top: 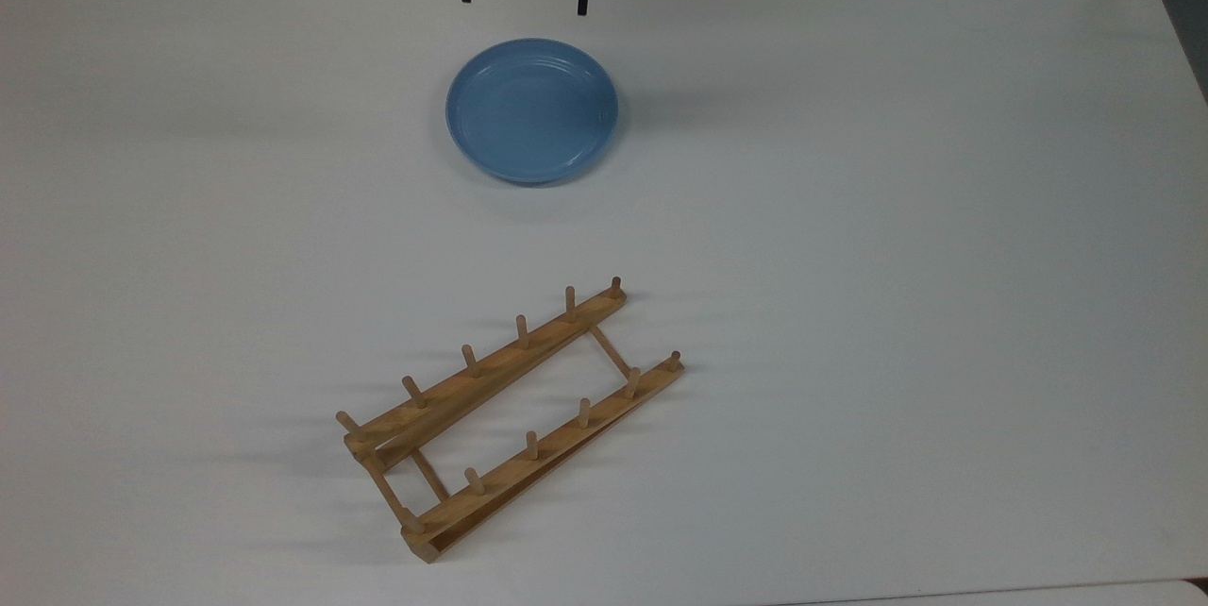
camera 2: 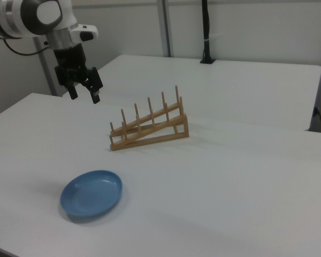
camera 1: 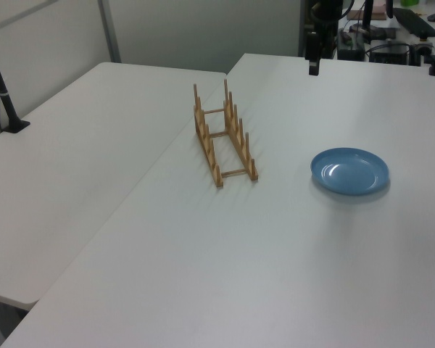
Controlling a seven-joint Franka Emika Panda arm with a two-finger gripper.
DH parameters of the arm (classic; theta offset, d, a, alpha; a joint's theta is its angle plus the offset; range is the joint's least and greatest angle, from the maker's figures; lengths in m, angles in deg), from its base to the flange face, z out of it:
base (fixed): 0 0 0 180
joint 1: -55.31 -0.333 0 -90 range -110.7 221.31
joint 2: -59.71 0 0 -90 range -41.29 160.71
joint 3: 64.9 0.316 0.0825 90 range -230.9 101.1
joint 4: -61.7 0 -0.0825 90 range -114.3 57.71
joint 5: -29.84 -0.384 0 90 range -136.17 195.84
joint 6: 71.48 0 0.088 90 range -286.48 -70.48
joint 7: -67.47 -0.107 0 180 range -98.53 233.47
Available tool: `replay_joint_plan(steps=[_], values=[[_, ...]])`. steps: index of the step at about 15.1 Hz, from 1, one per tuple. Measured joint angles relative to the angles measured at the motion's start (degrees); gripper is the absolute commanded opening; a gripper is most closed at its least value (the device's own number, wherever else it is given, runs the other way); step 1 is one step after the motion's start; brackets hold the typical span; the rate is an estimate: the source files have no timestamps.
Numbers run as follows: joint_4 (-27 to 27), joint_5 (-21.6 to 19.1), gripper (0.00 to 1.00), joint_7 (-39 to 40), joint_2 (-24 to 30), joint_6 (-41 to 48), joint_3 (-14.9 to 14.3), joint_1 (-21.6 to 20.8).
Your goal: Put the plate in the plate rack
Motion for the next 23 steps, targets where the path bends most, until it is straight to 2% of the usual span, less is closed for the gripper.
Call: replay_joint_plan(steps=[11,14,18,23], values=[[-1.0,0.0,1.00,0.6,0.2,0.1,0.0,0.0],[-1.9,0.0,1.00,6.6,0.2,0.1,0.0,0.6],[-7.8,0.2,1.00,16.3,-0.3,-3.4,-0.1,2.7],[-18.3,4.6,0.84,21.4,-2.0,-13.5,-0.2,4.3]])
